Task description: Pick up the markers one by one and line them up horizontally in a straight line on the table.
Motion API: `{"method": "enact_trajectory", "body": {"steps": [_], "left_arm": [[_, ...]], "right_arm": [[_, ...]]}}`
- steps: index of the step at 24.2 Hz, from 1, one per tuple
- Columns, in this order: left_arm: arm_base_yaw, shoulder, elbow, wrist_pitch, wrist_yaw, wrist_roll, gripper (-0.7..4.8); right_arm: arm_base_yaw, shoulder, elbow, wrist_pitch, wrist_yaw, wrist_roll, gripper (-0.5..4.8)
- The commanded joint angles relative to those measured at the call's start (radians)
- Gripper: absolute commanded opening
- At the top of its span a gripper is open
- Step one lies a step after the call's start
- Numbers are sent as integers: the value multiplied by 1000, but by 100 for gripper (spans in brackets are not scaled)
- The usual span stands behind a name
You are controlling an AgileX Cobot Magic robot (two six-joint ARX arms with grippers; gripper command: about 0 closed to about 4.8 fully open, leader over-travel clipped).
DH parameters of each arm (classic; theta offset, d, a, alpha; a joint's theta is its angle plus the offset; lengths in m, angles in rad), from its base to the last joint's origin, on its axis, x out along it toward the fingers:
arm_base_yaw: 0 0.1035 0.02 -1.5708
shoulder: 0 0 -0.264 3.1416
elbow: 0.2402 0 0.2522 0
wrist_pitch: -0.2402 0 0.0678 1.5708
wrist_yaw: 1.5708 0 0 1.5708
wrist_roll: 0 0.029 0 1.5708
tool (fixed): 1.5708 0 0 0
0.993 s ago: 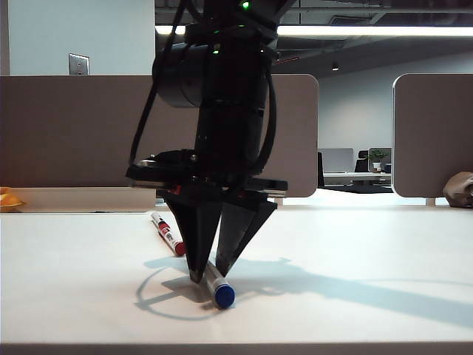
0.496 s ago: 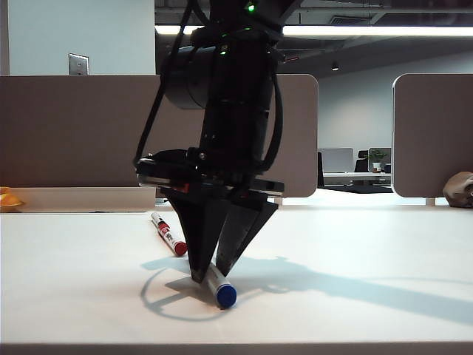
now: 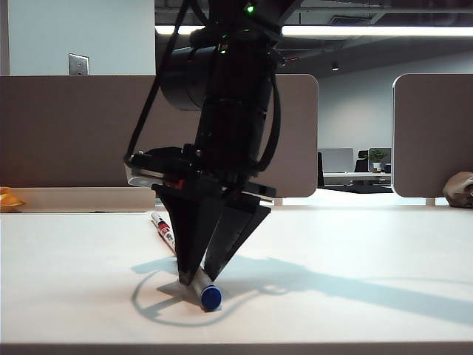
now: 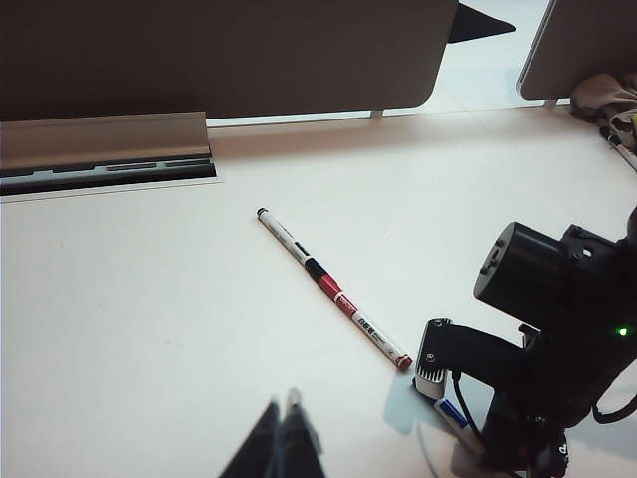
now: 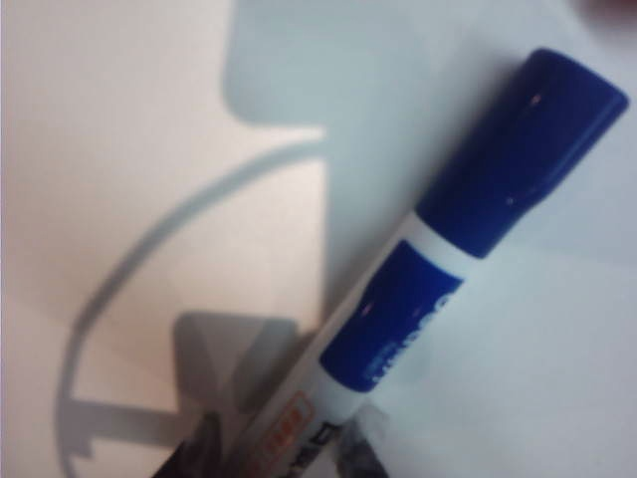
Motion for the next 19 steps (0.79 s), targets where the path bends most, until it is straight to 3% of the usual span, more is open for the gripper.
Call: {"method": "enact_trajectory", "body": {"steps": [1, 12, 19], "left_arm": [[0, 0, 3, 14, -2, 3, -4], [0, 0, 3, 14, -2, 3, -4], [0, 0, 3, 14, -3, 3, -4]], "right_arm": [[2, 4, -4, -3, -8, -12, 155], [-4, 4, -4, -39, 72, -8, 143], [-11, 4, -4, -40, 62, 2, 143]]}}
